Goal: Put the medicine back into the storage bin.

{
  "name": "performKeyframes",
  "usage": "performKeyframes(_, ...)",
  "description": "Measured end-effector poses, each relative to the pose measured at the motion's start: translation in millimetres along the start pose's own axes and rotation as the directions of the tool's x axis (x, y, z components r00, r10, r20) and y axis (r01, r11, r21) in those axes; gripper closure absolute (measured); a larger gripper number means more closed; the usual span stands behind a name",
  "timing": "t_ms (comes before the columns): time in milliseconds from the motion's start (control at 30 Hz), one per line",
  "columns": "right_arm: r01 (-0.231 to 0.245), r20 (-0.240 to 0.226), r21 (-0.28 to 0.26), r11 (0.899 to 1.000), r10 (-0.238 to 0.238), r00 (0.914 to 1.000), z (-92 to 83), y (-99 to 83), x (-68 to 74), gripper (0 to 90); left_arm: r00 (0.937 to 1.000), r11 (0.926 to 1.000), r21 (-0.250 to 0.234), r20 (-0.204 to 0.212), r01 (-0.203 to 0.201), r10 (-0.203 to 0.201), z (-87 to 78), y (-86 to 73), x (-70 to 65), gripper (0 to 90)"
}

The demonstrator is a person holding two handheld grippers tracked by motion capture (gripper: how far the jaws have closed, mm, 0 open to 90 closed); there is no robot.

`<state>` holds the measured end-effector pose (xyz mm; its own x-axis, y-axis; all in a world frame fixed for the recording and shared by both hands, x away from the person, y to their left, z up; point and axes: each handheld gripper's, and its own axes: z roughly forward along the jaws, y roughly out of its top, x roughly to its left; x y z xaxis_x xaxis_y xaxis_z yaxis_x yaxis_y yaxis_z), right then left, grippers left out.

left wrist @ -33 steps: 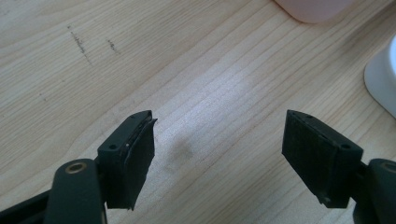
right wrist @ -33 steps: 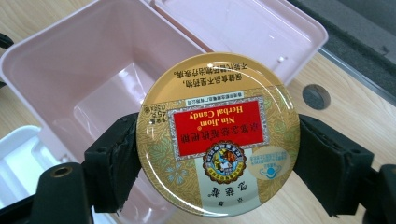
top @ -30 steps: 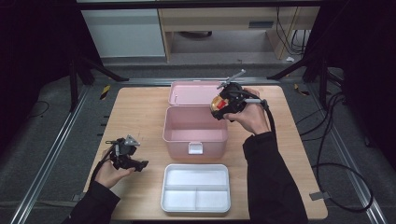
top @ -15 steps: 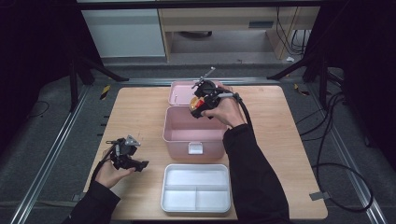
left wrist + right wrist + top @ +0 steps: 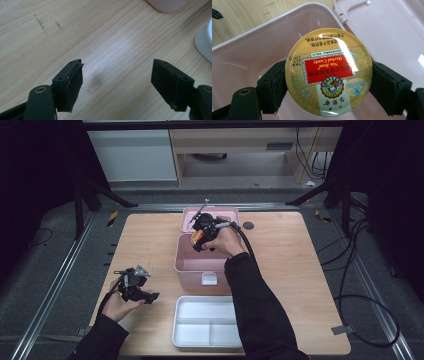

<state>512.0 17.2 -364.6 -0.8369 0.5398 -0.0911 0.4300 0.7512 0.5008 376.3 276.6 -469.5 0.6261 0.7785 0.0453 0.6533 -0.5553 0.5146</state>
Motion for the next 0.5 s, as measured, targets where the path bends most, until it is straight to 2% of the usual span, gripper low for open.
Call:
performKeyframes(333, 0.032, -0.030, 0.048, 0.998, -0.031, 0.9991, 31.2, 3.7, 10.2, 20.8, 1.0000, 1.0000, 0.002, 0.002, -0.003, 0.003, 0.5, 0.0, -0.5, 25.0)
performKeyframes(367, 0.050, -0.032, 0.053, 0.997, -0.048, 0.9983, 34.3, 3.5, 10.2, 20.8, 1.0000, 1.0000, 0.002, 0.003, -0.003, 0.003, 0.6, 0.0, -0.5, 25.0)
performKeyframes(500, 0.061, -0.037, 0.079, 0.995, -0.059, 0.9976, 41.1, 3.6, 12.2, 20.8, 1.0000, 1.0000, 0.002, 0.002, -0.002, 0.002, 1.2, -0.3, -0.2, 24.9)
